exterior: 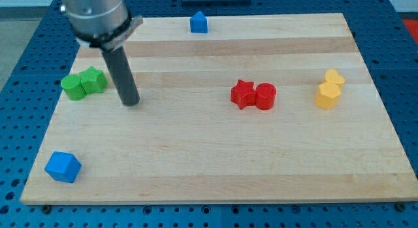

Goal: Push your arm towards left side of blue cube

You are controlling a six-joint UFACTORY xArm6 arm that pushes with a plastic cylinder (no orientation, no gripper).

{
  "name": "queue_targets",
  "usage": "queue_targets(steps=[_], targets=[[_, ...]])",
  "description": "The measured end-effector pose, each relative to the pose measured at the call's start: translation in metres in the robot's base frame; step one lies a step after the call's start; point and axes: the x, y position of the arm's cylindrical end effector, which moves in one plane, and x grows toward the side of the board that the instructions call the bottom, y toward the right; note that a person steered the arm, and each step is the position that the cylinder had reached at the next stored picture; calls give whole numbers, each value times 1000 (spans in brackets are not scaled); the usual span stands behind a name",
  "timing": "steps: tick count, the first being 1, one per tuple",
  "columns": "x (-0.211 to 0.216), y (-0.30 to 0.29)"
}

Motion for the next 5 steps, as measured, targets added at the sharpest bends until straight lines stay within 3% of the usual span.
queue_targets(steps=[1, 4, 5], targets=[[37, -20], [56, -135], [62, -143]])
